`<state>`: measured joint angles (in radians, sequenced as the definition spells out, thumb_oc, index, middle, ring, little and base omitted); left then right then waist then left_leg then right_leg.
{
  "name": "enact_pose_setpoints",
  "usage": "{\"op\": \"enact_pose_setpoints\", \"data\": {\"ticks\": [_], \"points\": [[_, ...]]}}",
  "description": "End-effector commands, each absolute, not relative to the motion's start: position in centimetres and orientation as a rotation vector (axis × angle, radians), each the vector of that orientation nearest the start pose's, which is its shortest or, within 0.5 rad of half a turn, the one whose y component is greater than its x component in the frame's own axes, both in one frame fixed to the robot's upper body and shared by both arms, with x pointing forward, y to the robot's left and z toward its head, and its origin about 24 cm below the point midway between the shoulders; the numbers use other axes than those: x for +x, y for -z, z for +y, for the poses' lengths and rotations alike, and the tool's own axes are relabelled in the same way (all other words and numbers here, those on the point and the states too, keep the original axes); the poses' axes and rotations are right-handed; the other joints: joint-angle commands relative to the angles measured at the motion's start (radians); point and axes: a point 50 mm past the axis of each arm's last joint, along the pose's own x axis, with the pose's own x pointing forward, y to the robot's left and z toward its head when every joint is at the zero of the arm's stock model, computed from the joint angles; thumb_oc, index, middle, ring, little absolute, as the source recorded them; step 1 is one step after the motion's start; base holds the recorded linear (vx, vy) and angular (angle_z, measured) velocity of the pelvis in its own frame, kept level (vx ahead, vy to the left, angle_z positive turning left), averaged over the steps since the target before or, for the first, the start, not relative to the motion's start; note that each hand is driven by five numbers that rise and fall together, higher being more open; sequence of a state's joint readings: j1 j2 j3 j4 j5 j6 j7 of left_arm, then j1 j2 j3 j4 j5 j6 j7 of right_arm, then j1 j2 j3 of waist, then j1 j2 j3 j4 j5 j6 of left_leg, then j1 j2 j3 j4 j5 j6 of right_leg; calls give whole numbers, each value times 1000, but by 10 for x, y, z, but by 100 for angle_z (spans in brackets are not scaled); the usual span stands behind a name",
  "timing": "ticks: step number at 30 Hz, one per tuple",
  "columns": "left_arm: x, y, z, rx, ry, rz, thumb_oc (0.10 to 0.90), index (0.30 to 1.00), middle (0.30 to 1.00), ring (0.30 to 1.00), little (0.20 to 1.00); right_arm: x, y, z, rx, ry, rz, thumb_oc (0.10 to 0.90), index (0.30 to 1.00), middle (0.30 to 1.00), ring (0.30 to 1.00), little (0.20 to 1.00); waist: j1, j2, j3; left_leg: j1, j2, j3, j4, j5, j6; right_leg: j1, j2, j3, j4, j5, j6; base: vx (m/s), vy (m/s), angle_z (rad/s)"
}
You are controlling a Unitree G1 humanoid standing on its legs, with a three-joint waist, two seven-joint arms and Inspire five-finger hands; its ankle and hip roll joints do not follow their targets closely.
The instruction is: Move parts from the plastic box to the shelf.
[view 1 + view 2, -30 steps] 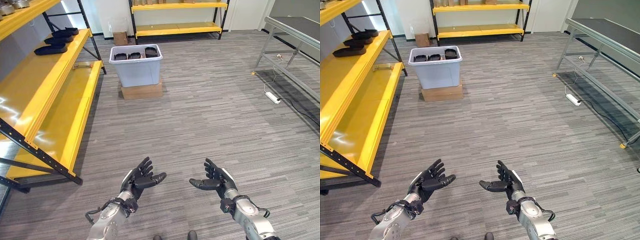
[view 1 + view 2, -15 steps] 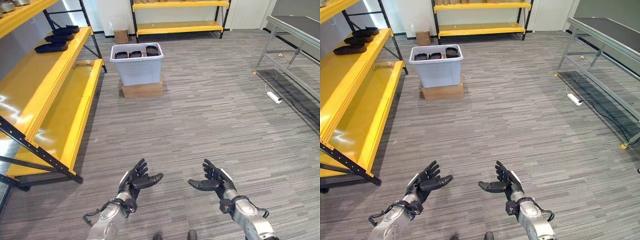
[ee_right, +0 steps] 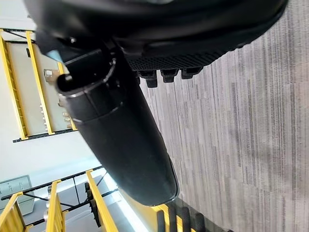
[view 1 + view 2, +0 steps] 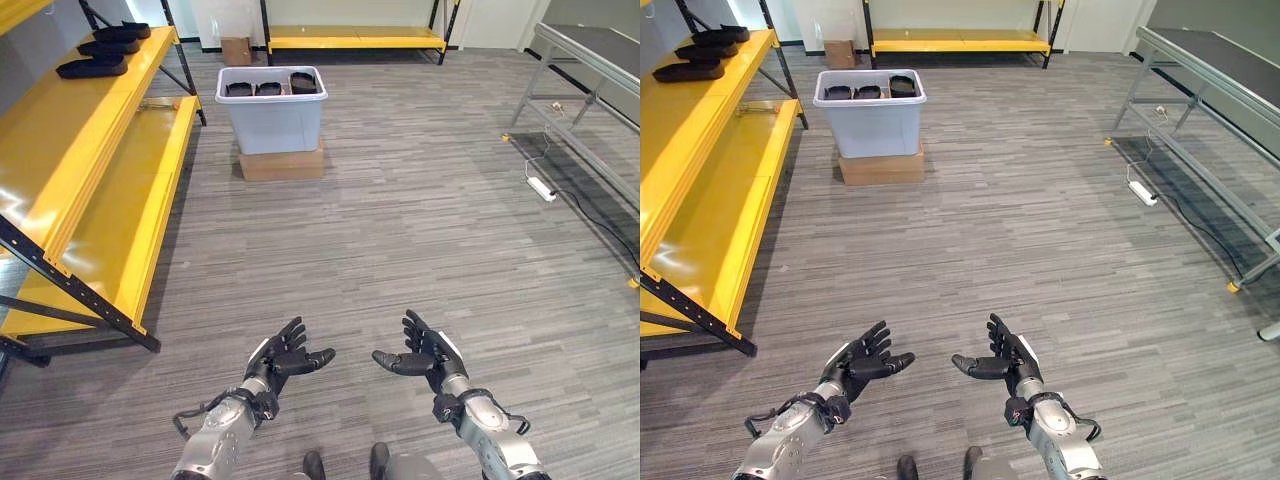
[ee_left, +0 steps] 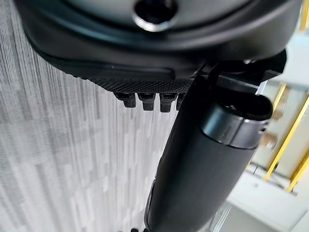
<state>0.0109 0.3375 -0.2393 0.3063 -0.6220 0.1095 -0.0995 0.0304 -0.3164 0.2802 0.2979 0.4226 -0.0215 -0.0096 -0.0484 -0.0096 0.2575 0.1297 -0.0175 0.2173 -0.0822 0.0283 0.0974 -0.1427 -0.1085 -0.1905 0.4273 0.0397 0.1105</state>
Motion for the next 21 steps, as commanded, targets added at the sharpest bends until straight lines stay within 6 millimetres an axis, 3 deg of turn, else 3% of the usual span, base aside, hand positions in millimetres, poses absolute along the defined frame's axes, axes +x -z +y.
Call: {"op": "enact_pose_setpoints", "data": {"ticks": [1, 3, 6, 7, 14, 21], "points": [[252, 0, 158, -300, 283, 279, 900, 1000, 1000, 1000, 1000, 253, 3, -160, 51, -143, 162, 900, 1000, 1000, 1000, 1000, -13, 12, -34, 22, -40, -43, 4, -110, 11, -15, -17, 2, 143, 25, 45, 117, 36, -6], [254, -4, 155, -316, 286, 271, 900, 1000, 1000, 1000, 1000, 252, 3, -165, 42, -142, 157, 900, 1000, 1000, 1000, 1000, -37, 1, -28, 44, -56, -68, 0, -124, 6, -35, 27, 29, 34, 38, 52, 241, -40, -1], [252, -5, 153, -277, 309, 283, 900, 1000, 1000, 1000, 1000, 251, -2, -174, 58, -129, 117, 900, 1000, 1000, 1000, 1000, -61, -25, -14, 85, -65, -126, 25, -166, -7, -76, 37, 80, -405, 96, 65, 453, -269, 37], [249, -3, 153, -271, 317, 288, 900, 1000, 1000, 1000, 1000, 250, -3, -176, 65, -117, 113, 900, 1000, 1000, 1000, 1000, -63, -23, -9, 94, -62, -142, 36, -176, -10, -88, 34, 92, -462, 105, 68, 467, -290, 60], [238, 4, 147, -326, 320, 307, 900, 1000, 1000, 1000, 1000, 249, -1, -178, 28, -88, 133, 900, 1000, 1000, 1000, 1000, -72, -36, -24, 93, -80, -169, 108, -246, -5, -61, 24, 156, -514, 135, 67, 378, -202, 44], [228, 10, 142, -320, 376, 351, 900, 1000, 1000, 1000, 1000, 250, 4, -176, 17, -106, 182, 900, 1000, 1000, 1000, 1000, -76, -26, -48, 126, -20, -121, 142, -276, -48, -48, 37, 130, -372, 99, 15, 347, -231, 14]]}}
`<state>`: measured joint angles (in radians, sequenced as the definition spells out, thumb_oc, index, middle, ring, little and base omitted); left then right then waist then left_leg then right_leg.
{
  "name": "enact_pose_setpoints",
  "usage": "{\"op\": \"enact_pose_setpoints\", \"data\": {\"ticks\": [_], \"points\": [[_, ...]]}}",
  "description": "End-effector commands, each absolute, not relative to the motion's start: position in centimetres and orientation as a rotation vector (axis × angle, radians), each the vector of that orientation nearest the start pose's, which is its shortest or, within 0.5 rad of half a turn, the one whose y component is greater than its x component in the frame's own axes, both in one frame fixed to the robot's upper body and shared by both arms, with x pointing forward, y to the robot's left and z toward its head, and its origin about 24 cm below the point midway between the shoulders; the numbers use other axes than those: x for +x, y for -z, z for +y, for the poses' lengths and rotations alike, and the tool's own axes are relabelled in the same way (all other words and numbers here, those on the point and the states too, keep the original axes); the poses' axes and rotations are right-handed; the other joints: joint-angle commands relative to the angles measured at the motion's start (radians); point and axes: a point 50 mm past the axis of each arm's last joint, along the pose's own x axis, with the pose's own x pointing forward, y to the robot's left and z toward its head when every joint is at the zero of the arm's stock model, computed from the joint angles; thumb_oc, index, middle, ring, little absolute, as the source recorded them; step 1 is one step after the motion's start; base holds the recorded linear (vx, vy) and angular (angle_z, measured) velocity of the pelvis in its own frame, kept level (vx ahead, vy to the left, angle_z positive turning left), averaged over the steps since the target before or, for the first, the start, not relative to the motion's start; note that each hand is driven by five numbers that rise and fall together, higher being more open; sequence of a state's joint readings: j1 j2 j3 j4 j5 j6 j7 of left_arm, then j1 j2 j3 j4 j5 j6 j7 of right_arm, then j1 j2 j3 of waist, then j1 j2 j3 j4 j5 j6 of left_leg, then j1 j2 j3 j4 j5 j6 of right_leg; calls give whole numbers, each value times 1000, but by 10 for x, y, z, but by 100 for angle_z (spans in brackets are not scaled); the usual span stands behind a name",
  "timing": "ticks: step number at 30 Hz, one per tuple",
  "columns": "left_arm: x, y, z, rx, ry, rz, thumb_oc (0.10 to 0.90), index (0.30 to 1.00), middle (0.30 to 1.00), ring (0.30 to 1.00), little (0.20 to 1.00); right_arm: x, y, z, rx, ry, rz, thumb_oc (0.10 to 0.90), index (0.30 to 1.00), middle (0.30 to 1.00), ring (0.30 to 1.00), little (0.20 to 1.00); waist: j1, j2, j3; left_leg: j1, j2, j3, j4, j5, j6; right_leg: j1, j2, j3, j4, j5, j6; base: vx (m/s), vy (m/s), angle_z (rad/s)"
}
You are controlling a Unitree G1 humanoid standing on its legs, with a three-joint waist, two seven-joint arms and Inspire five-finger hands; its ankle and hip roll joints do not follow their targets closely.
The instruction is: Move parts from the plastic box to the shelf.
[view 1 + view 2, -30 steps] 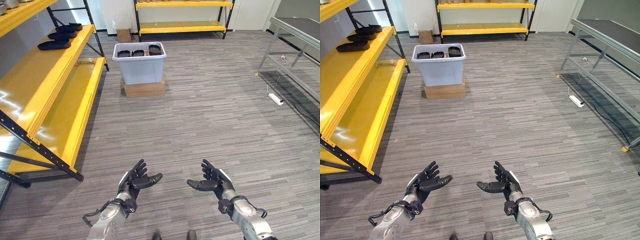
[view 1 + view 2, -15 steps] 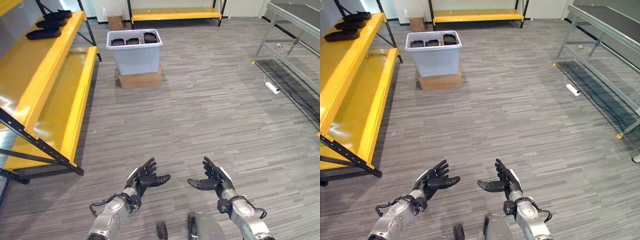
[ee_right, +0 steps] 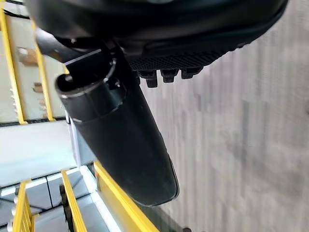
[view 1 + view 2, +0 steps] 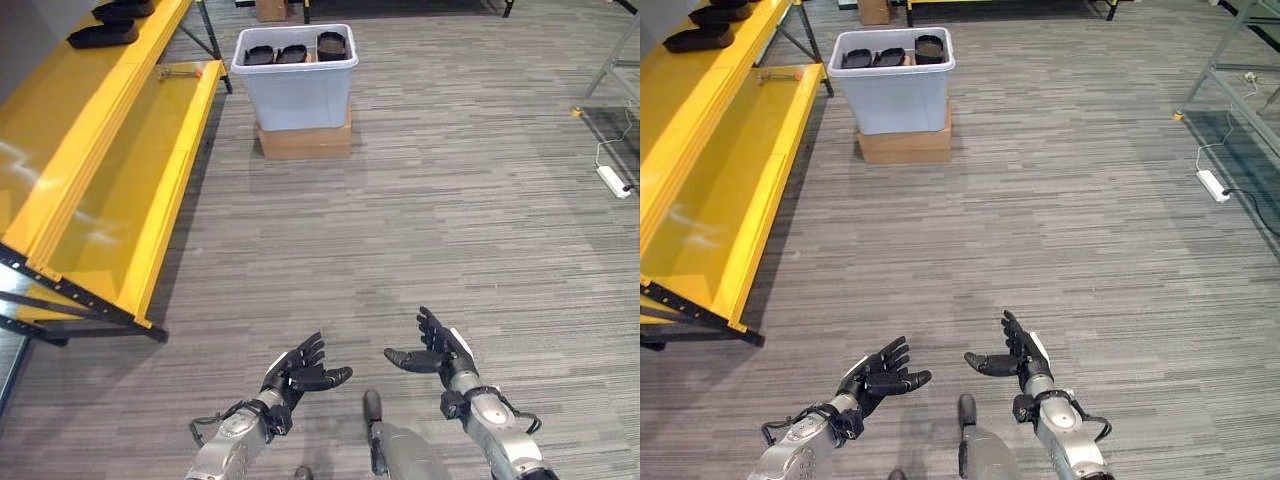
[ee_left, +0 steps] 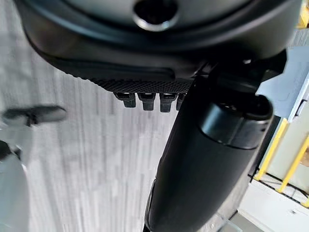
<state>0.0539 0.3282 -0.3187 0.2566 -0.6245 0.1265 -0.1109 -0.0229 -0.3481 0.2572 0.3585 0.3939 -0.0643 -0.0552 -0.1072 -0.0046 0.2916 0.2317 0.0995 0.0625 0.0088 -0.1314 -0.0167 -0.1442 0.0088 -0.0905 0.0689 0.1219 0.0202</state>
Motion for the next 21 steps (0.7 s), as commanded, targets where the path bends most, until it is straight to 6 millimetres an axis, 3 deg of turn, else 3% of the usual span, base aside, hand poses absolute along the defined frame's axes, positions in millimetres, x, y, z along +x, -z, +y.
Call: {"op": "enact_pose_setpoints", "data": {"ticks": [1, 3, 5, 9, 10, 17, 19, 21], "points": [[228, 10, 141, -320, 375, 353, 900, 1000, 1000, 1000, 1000, 250, 4, -176, 14, -106, 183, 900, 1000, 1000, 1000, 1000, -19, -30, -83, 23, -133, 35, 53, -113, 63, -47, -78, 32, -10, 14, 102, 416, -304, 6], [227, 12, 140, -324, 379, 363, 900, 1000, 1000, 1000, 1000, 249, 3, -178, -1, -97, 187, 900, 1000, 1000, 1000, 1000, -28, -23, -89, 13, -113, 38, 74, -85, 50, -50, -61, 41, 4, -4, 86, 257, -205, 14], [227, 13, 137, -316, 393, 365, 900, 1000, 1000, 1000, 1000, 249, 3, -181, 5, -96, 191, 900, 1000, 1000, 1000, 1000, -41, -6, -102, -4, -85, 34, 112, -8, 19, -56, -34, 36, 16, -34, 59, 242, -194, 4], [227, 13, 137, -318, 387, 361, 900, 1000, 1000, 1000, 1000, 248, 3, -182, -2, -104, 197, 900, 1000, 1000, 1000, 1000, -48, 0, -110, -39, -77, 33, 161, 32, 6, -45, -18, 40, 16, -61, 41, 143, -110, -6], [234, 9, 135, -323, 388, 340, 900, 1000, 1000, 1000, 1000, 249, 2, -183, -18, -116, 196, 900, 1000, 1000, 1000, 1000, -56, 4, -109, -100, -61, 42, 230, 79, -6, -37, -5, 52, 21, -86, 19, 234, -203, -7], [237, 8, 137, -321, 339, 325, 900, 1000, 1000, 1000, 1000, 246, 4, -182, -7, -166, 213, 900, 1000, 1000, 1000, 1000, -67, 19, -125, -108, -48, 50, 293, 143, -36, -40, 9, 27, 31, -125, -14, 82, -108, -10], [235, 13, 139, -322, 324, 340, 900, 1000, 1000, 1000, 1000, 243, 6, -182, -11, -185, 222, 900, 1000, 1000, 1000, 1000, -70, 18, -139, -114, -44, 70, 374, 193, -51, -17, 14, 7, 15, -135, -30, 58, -128, 19], [233, 19, 140, -351, 299, 363, 900, 1000, 1000, 1000, 1000, 240, 8, -180, -15, -205, 217, 900, 1000, 1000, 1000, 1000, -67, 4, -142, -165, -37, 95, 546, 244, -63, 21, 17, -4, 0, -145, -51, 93, -217, 10]]}}
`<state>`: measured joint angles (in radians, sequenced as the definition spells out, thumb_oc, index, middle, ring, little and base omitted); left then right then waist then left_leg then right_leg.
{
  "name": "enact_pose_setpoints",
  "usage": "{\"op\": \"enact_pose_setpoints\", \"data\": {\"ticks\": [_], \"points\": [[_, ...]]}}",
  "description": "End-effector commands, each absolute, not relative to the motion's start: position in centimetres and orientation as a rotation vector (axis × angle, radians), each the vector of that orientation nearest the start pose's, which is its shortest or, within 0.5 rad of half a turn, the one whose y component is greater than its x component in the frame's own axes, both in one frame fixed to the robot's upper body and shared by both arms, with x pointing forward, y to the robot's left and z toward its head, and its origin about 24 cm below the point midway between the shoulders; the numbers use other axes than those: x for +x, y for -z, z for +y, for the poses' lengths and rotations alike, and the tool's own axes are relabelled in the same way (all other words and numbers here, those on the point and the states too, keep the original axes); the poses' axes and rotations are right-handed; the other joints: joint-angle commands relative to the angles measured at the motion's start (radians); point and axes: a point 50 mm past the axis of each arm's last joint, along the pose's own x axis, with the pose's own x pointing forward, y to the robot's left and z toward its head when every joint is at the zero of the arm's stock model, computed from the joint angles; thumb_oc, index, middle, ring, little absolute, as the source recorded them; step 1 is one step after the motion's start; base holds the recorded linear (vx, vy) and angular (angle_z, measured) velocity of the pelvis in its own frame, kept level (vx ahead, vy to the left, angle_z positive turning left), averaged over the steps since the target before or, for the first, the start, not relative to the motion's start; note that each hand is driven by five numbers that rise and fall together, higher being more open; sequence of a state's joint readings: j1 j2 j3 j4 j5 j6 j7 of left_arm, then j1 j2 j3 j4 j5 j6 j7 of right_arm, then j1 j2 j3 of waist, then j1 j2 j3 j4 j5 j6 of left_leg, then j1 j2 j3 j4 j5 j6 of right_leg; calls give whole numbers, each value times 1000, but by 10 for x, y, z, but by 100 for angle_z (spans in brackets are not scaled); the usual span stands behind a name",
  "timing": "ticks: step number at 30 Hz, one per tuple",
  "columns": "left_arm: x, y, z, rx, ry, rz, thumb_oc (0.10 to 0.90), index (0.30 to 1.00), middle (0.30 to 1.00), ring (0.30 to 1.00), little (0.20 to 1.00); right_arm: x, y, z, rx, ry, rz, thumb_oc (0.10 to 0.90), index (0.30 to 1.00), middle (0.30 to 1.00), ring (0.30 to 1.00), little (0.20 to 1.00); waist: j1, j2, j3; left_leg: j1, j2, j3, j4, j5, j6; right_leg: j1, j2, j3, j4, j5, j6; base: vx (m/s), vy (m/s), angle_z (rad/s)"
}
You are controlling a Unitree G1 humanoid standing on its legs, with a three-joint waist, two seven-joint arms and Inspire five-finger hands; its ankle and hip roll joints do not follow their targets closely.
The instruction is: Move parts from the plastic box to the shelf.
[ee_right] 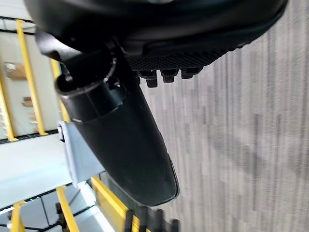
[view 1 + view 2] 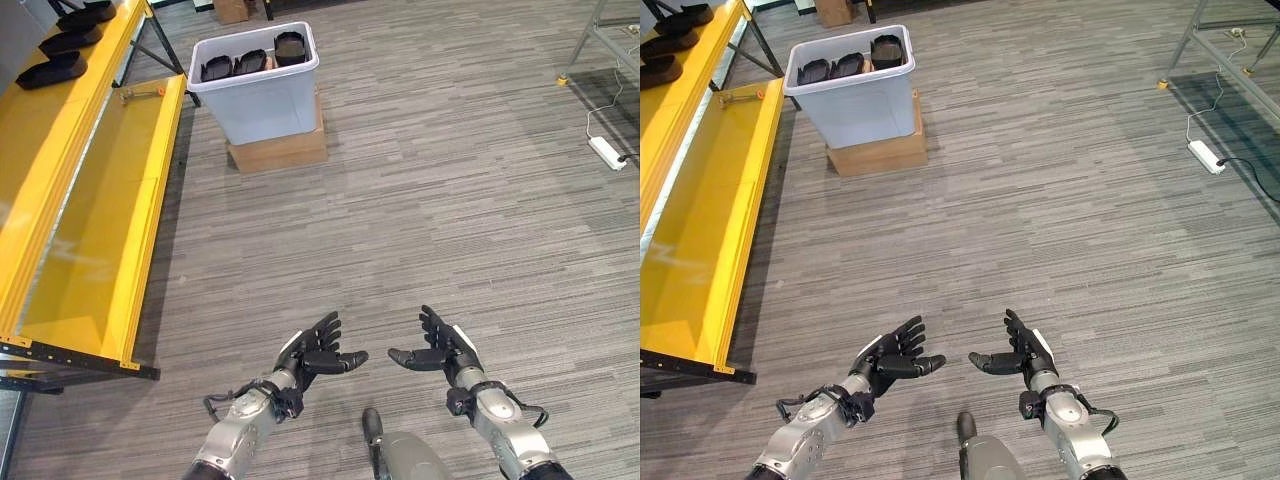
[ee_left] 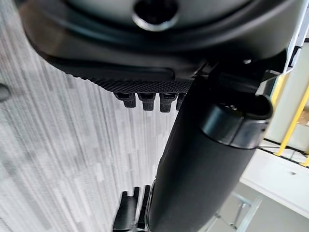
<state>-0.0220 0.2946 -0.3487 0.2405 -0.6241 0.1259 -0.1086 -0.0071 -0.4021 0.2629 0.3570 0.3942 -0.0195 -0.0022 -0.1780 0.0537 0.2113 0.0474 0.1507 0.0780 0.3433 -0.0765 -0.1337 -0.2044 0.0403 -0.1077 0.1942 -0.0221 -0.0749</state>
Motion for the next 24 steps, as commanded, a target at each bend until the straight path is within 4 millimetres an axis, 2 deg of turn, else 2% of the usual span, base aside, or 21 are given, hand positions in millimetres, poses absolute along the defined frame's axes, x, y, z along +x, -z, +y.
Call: {"op": "enact_pose_setpoints", "data": {"ticks": [1, 2, 3, 5, 6, 7, 8, 10, 12, 14, 15, 16, 19, 20, 22, 24], "points": [[233, 20, 142, -364, 313, 363, 900, 1000, 1000, 1000, 1000, 239, 6, -179, -74, -216, 196, 900, 1000, 1000, 1000, 1000, 15, -79, -56, -69, -90, 107, 388, 159, 67, 126, -18, 21, -135, -4, 36, 113, -235, 11], [233, 20, 142, -363, 316, 357, 900, 1000, 1000, 1000, 1000, 239, 6, -178, -93, -220, 192, 900, 1000, 1000, 1000, 1000, 20, -86, -56, -92, -99, 112, 408, 148, 76, 133, -22, 25, -137, -3, 39, 151, -197, 12], [233, 18, 143, -354, 320, 342, 900, 1000, 1000, 1000, 1000, 238, 8, -178, -102, -225, 202, 900, 1000, 1000, 1000, 1000, 38, -84, -41, -139, -121, 105, 419, 104, 98, 161, -19, 26, -137, -9, 45, 128, -62, 3], [233, 16, 145, -353, 315, 332, 900, 1000, 1000, 1000, 1000, 238, 9, -178, -77, -227, 216, 900, 1000, 1000, 1000, 1000, 50, -87, -34, -157, -138, 109, 364, 73, 117, 176, -23, 30, -133, -13, 54, 144, -22, -12], [233, 13, 150, -340, 298, 321, 900, 1000, 1000, 1000, 1000, 239, 10, -177, -56, -236, 224, 900, 1000, 1000, 1000, 1000, 61, -92, -26, -165, -135, 128, 266, 50, 133, 196, -23, 36, -128, -20, 63, 123, -2, -6], [234, 13, 151, -340, 296, 322, 900, 1000, 1000, 1000, 1000, 239, 10, -177, -56, -237, 223, 900, 1000, 1000, 1000, 1000, 63, -94, -23, -164, -133, 132, 252, 50, 134, 202, -23, 38, -128, -21, 64, 179, 21, 0], [236, 11, 156, -327, 274, 312, 900, 1000, 1000, 1000, 1000, 240, 9, -177, -74, -261, 221, 900, 1000, 1000, 1000, 1000, 73, -102, -13, -190, -118, 153, 158, 60, 133, 231, -23, 47, -133, -28, 67, 180, 90, 1], [238, 9, 159, -349, 247, 307, 900, 1000, 1000, 1000, 1000, 242, 8, -174, -99, -284, 221, 900, 1000, 1000, 1000, 1000, 93, -100, 3, -215, -110, 150, -23, 96, 120, 291, -19, 62, -155, -40, 77, 254, 150, 7], [237, 9, 163, -354, 242, 296, 900, 1000, 1000, 1000, 1000, 243, 8, -172, -96, -298, 234, 900, 1000, 1000, 1000, 1000, 115, -91, 2, -233, -101, 116, -193, 141, 107, 326, -14, 78, -170, -49, 85, 263, 141, -16], [236, 7, 168, -351, 234, 280, 900, 1000, 1000, 1000, 1000, 241, 9, -173, -89, -315, 249, 900, 1000, 1000, 1000, 1000, 133, -80, 1, -254, -68, 83, -353, 202, 88, 360, -7, 93, -179, -62, 87, 304, 130, -44], [236, 7, 168, -352, 231, 280, 900, 1000, 1000, 1000, 1000, 241, 10, -173, -89, -317, 251, 900, 1000, 1000, 1000, 1000, 134, -80, 3, -252, -67, 79, -370, 206, 87, 366, -9, 94, -179, -65, 88, 373, 160, -56], [236, 7, 174, -345, 200, 265, 900, 1000, 1000, 1000, 1000, 238, 12, -174, -90, -337, 268, 900, 1000, 1000, 1000, 1000, 143, -76, 10, -271, -44, 37, -423, 208, 79, 384, -18, 107, -162, -85, 93, 278, 125, -46], [236, 8, 179, -361, 152, 267, 900, 1000, 1000, 1000, 1000, 236, 14, -175, -98, -359, 283, 900, 1000, 1000, 1000, 1000, 148, -71, 19, -285, -35, 8, -425, 202, 71, 394, -23, 114, -130, -116, 94, 327, 158, -48], [237, 9, 182, -361, 133, 265, 900, 1000, 1000, 1000, 1000, 237, 15, -173, -99, -371, 283, 900, 1000, 1000, 1000, 1000, 154, -66, 20, -276, -38, 1, -423, 204, 69, 394, -24, 116, -111, -135, 98, 249, 118, -44], [235, 9, 189, -333, 109, 262, 900, 1000, 1000, 1000, 1000, 237, 16, -169, -61, -388, 297, 900, 1000, 1000, 1000, 1000, 171, -62, 19, -261, -48, -58, -427, 200, 66, 391, -24, 126, -82, -160, 101, 352, 141, -62], [232, 10, 194, -301, 103, 271, 900, 1000, 1000, 1000, 1000, 236, 20, -171, -18, -355, 329, 900, 1000, 1000, 1000, 1000, 175, -60, 17, -234, -64, -59, -402, 189, 70, 399, -24, 119, -58, -184, 100, 380, 191, -74]]}}
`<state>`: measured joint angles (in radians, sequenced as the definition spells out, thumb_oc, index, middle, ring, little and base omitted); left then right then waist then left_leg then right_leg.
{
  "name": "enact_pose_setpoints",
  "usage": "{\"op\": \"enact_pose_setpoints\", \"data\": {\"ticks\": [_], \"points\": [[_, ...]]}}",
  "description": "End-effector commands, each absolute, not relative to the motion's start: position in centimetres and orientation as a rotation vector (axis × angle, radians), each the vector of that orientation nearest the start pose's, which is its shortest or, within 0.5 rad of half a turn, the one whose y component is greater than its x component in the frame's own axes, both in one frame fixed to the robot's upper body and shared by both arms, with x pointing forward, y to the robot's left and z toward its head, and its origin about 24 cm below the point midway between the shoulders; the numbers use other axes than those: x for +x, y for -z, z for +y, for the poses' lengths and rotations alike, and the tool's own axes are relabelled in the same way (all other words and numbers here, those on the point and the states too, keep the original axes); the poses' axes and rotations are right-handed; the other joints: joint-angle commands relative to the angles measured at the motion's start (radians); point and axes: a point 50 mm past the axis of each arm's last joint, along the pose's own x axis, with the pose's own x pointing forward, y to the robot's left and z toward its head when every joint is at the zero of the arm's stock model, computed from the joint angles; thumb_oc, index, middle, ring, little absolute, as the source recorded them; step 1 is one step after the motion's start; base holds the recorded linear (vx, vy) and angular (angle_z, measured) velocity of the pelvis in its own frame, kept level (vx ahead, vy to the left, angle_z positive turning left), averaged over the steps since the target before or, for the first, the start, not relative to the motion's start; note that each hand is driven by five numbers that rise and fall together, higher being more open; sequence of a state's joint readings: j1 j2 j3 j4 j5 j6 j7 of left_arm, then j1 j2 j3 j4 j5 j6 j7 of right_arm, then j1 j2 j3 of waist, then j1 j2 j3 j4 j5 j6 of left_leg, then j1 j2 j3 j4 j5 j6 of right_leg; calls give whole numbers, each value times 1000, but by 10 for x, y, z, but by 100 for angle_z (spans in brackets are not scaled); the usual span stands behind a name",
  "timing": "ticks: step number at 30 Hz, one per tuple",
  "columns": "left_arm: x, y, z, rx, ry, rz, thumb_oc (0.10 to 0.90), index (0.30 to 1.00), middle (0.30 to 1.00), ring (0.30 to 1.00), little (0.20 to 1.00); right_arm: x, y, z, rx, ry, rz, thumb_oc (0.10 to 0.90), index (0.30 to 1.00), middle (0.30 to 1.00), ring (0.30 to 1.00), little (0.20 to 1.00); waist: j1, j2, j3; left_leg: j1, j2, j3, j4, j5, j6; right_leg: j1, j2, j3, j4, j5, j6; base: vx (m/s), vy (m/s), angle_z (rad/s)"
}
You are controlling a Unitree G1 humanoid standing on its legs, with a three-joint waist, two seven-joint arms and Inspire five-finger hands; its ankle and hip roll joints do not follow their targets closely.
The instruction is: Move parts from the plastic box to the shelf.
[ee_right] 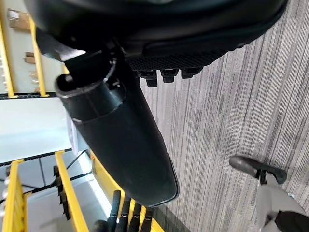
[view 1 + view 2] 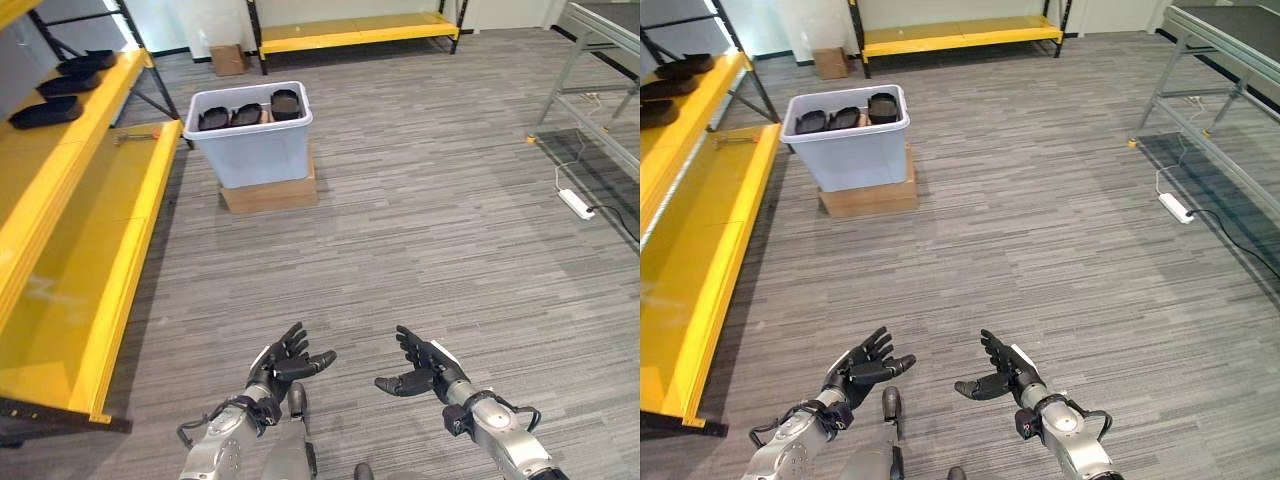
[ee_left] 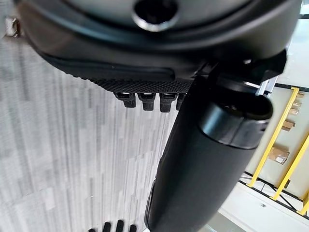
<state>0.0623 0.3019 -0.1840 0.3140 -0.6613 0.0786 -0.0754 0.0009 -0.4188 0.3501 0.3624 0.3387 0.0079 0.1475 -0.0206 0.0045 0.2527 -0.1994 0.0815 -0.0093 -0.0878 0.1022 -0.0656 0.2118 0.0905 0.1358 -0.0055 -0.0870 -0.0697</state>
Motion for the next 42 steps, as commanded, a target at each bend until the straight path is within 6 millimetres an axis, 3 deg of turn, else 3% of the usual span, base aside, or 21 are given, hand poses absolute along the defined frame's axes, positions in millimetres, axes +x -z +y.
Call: {"op": "enact_pose_setpoints", "data": {"ticks": [1, 8, 17, 22, 23, 24, 25, 27, 28, 29, 31, 32, 34, 35, 36, 38, 42], "points": [[232, 11, 195, -291, 103, 271, 900, 1000, 1000, 1000, 1000, 235, 21, -172, -20, -345, 333, 900, 1000, 1000, 1000, 1000, 17, -11, -28, 20, -3, 31, 35, 6, 4, -12, -75, -127, 142, -122, 95, 282, 181, -23], [234, 8, 203, -265, 92, 269, 900, 1000, 1000, 1000, 1000, 229, 30, -169, 12, -289, 358, 900, 1000, 1000, 1000, 1000, 17, -13, -70, 68, -82, 24, 80, -29, 55, -39, -103, -163, 188, -119, 119, 285, 151, -6], [237, 5, 201, -247, 86, 251, 900, 1000, 1000, 1000, 1000, 234, 29, -155, 14, -280, 320, 900, 1000, 1000, 1000, 1000, 40, -52, -100, 95, -159, 62, 77, -87, 140, -95, -157, -184, 259, 25, 181, 180, 118, 3], [237, -3, 208, -257, 5, 152, 900, 1000, 1000, 1000, 1000, 232, 32, -151, 179, -298, 351, 900, 1000, 1000, 1000, 1000, 47, -58, -103, 100, -185, 51, 90, -109, 166, -126, -155, -175, 327, 55, 185, 96, 141, 4], [235, -2, 211, -255, -24, 156, 900, 1000, 1000, 1000, 1000, 233, 29, -149, 172, -291, 319, 900, 1000, 1000, 1000, 1000, 54, -66, -110, 101, -205, 51, 99, -122, 181, -128, -155, -175, 377, 87, 197, 141, 248, 13], [234, 2, 212, -238, -27, 164, 900, 1000, 1000, 1000, 1000, 237, 23, -144, 159, -289, 286, 900, 1000, 1000, 1000, 1000, 67, -73, -122, 102, -224, 62, 100, -137, 201, -140, -156, -187, 518, 169, 228, 166, 297, 9], [234, 2, 211, -239, -17, 157, 900, 1000, 1000, 1000, 1000, 237, 23, -143, 157, -289, 287, 900, 1000, 1000, 1000, 1000, 70, -70, -125, 105, -225, 69, 101, -142, 205, -149, -162, -204, 580, 190, 233, 164, 299, 8], [233, 1, 209, -250, 3, 124, 900, 1000, 1000, 1000, 1000, 237, 24, -139, 226, -301, 308, 900, 1000, 1000, 1000, 1000, 78, -49, -125, 121, -215, 90, 106, -158, 215, -203, -198, -258, 755, 200, 222, 153, 252, -7], [231, 2, 212, -265, -47, 119, 900, 1000, 1000, 1000, 1000, 238, 19, -133, 250, -340, 285, 900, 1000, 1000, 1000, 1000, 68, -38, -113, 148, -208, 99, 104, -173, 217, -283, -182, -266, 793, 182, 212, 124, 174, -26], [231, 2, 212, -267, -52, 121, 900, 1000, 1000, 1000, 1000, 238, 19, -133, 249, -344, 279, 900, 1000, 1000, 1000, 1000, 66, -37, -112, 151, -207, 99, 103, -174, 217, -291, -178, -265, 792, 181, 212, 107, 98, -32], [230, 4, 217, -278, -93, 122, 900, 1000, 1000, 1000, 1000, 238, 13, -132, 248, -367, 258, 900, 1000, 1000, 1000, 1000, 42, -32, -97, 196, -203, 97, 83, -174, 208, -349, -142, -279, 727, 139, 199, 86, -3, -2], [232, 3, 220, -273, -109, 117, 900, 1000, 1000, 1000, 1000, 238, 8, -134, 255, -375, 244, 900, 1000, 1000, 1000, 1000, 20, -37, -87, 230, -207, 84, 66, -178, 200, -374, -123, -296, 592, 107, 195, 155, -83, -3], [239, -8, 226, -283, -131, 61, 900, 1000, 1000, 1000, 1000, 237, 2, -142, 248, -374, 225, 900, 1000, 1000, 1000, 1000, -14, -56, -69, 309, -212, 69, 38, -203, 184, -416, -132, -332, 293, 148, 207, 202, -140, -4], [240, -10, 225, -288, -131, 52, 900, 1000, 1000, 1000, 1000, 237, 2, -143, 246, -373, 224, 900, 1000, 1000, 1000, 1000, -19, -58, -67, 320, -212, 64, 34, -205, 182, -428, -133, -329, 249, 159, 211, 327, -250, 7], [244, -20, 215, -326, -114, -19, 900, 1000, 1000, 1000, 1000, 235, 3, -152, 235, -333, 212, 900, 1000, 1000, 1000, 1000, -48, -42, -49, 390, -193, 2, 5, -211, 154, -496, -121, -286, -18, 208, 223, 296, -234, 19], [240, -18, 204, -326, -107, -13, 900, 1000, 1000, 1000, 1000, 236, 5, -153, 250, -300, 203, 900, 1000, 1000, 1000, 1000, -43, -44, -42, 426, -190, -1, 3, -230, 139, -523, -125, -323, -82, 227, 238, 386, -241, 44], [241, -11, 195, -336, -138, 24, 900, 1000, 1000, 1000, 1000, 232, 8, -152, 226, -330, 221, 900, 1000, 1000, 1000, 1000, -69, -59, -64, 444, -212, -42, 19, -263, 154, -496, -104, -236, -82, 250, 234, 268, -110, 30]]}}
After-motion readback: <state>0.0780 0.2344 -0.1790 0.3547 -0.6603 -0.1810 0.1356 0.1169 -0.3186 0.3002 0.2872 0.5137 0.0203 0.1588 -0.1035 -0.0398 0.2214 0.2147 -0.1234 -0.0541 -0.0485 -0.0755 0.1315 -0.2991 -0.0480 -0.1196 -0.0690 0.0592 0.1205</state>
